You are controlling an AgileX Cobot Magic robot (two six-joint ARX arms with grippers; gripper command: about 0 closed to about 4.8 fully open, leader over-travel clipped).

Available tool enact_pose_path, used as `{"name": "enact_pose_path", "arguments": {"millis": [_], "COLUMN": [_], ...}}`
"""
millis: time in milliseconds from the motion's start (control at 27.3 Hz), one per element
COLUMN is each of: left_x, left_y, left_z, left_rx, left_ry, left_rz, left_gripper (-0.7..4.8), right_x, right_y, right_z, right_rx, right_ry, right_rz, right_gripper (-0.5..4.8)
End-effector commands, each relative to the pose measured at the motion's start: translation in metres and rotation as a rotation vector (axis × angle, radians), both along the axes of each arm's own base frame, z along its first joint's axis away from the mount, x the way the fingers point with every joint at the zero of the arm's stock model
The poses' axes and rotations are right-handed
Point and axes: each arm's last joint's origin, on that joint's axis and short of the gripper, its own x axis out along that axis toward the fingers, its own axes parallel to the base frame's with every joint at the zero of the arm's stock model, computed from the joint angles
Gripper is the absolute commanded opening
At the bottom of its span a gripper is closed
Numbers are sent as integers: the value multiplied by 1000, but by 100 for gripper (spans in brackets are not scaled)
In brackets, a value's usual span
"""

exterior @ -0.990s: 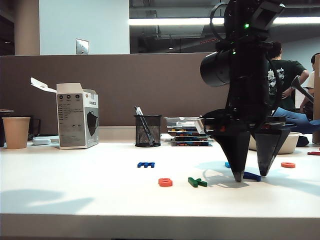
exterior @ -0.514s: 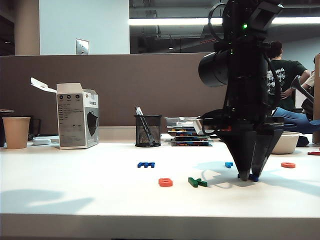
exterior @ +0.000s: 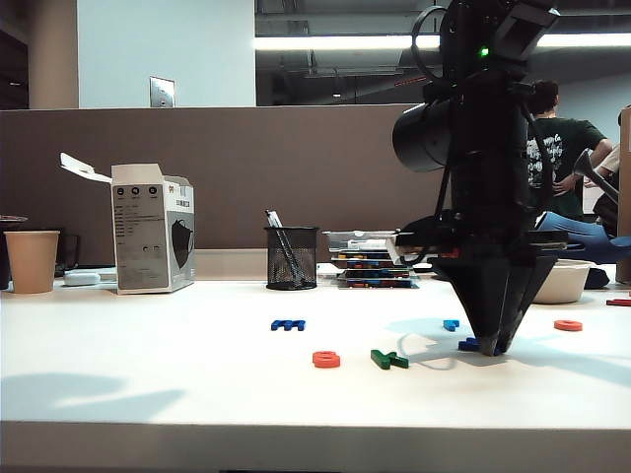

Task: Select the appropriate letters from the row of letter magnets placed on the table to arrange into the word "sky".

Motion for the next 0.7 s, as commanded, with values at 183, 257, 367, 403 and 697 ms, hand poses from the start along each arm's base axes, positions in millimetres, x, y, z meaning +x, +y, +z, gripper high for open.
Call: {"name": "enact_pose_path", "arguments": {"millis": [183, 257, 367, 403, 697], "left_x": [0, 0, 0, 0, 0], "left_y": [1, 1, 1, 1, 1], "left_z": [2, 2, 2, 2, 2], "left_rx": [-6, -6, -6, -6, -6], "left_ry": [-10, -10, -10, -10, -10], "left_rz": [4, 4, 4, 4, 4], "left_gripper": [-5, -5, -5, -5, -5], "right_x": [-3, -3, -3, -3, 3], "right_y": [-1, -1, -1, -1, 4], "right_z": [-6, -6, -6, -6, -5], "right_rx": [-25, -28, -27, -14, 55], "right_ry": [37, 40, 39, 43, -13], "right_rz": [-12, -15, -30, -32, -80], "right_gripper": [39, 39, 40, 40, 39]}}
